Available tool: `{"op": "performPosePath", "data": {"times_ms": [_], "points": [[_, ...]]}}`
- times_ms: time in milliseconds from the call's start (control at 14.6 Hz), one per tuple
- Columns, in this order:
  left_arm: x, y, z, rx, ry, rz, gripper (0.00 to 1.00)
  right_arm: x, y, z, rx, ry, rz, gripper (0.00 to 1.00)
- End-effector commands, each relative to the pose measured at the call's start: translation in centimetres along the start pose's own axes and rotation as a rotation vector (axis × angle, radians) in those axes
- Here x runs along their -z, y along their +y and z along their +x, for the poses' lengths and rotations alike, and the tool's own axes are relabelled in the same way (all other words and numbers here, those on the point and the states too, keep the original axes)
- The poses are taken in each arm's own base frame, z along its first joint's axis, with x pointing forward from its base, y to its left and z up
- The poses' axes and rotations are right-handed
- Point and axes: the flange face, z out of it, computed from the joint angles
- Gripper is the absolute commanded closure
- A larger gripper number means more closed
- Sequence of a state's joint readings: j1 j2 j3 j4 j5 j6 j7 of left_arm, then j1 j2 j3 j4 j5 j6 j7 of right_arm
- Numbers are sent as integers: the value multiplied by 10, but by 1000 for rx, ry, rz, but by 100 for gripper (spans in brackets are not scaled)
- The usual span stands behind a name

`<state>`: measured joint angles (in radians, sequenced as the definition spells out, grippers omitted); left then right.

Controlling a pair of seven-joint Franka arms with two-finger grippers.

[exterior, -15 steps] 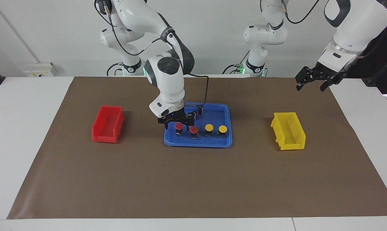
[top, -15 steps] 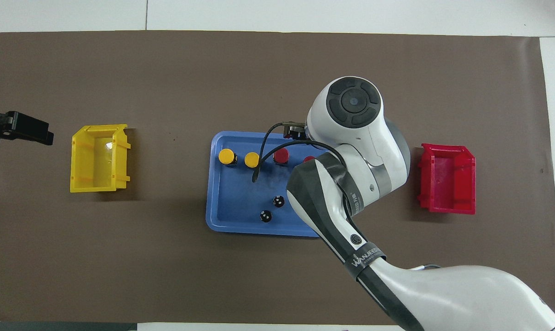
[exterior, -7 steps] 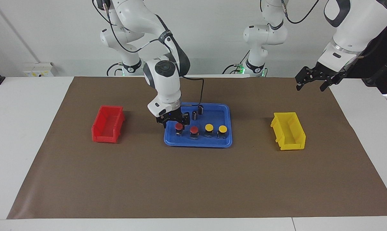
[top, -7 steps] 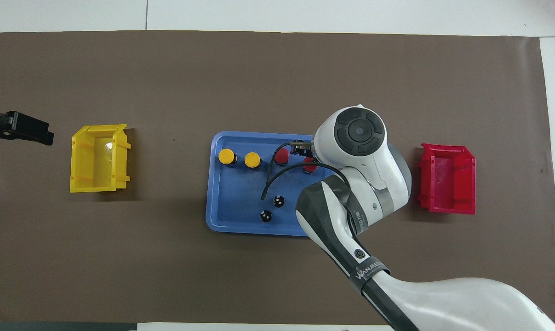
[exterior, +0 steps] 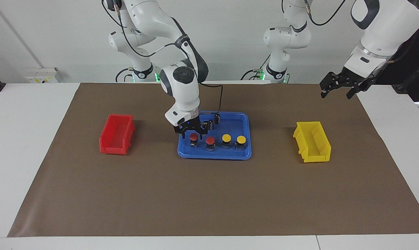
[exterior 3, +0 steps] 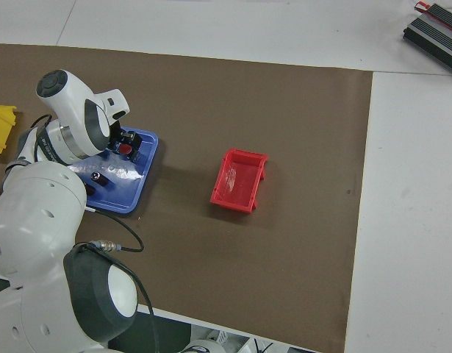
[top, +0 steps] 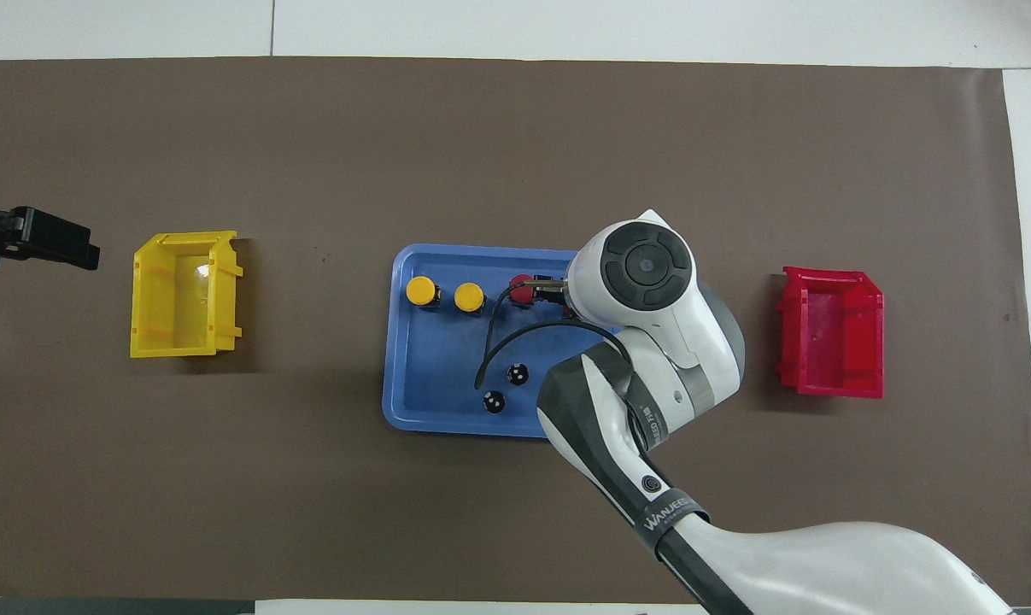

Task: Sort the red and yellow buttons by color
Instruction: 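Carry the red button to the red bin while the left gripper reaches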

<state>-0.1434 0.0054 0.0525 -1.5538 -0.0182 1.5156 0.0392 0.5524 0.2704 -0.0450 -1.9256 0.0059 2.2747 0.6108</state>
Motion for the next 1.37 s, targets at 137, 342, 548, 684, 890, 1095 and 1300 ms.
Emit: {"op": "performPosePath", "data": {"times_ms": [137, 342, 548, 684, 890, 1095, 1300], "points": [[-2, -6, -10, 6, -11, -3, 0, -3, 0, -10, 25, -3, 4, 33], [-6, -6, -13, 11, -11, -3, 0, -4, -1, -11, 26, -6, 2, 39], [-23, 1, -12, 29, 91, -4, 0, -3, 0, -9, 25, -2, 4, 60], [-52, 11, -16, 52, 152, -12, 0, 1, 0, -5, 22, 5, 9, 72], [-86, 85, 9, 98, 185, -32, 0, 34, -3, 14, 11, 6, 7, 80], [-132, 152, 32, 148, 205, -56, 0, 104, 64, 51, -2, 2, 4, 80], [-199, 211, 51, 194, 213, -75, 6, 136, 162, 55, 87, -93, -23, 80]]}}
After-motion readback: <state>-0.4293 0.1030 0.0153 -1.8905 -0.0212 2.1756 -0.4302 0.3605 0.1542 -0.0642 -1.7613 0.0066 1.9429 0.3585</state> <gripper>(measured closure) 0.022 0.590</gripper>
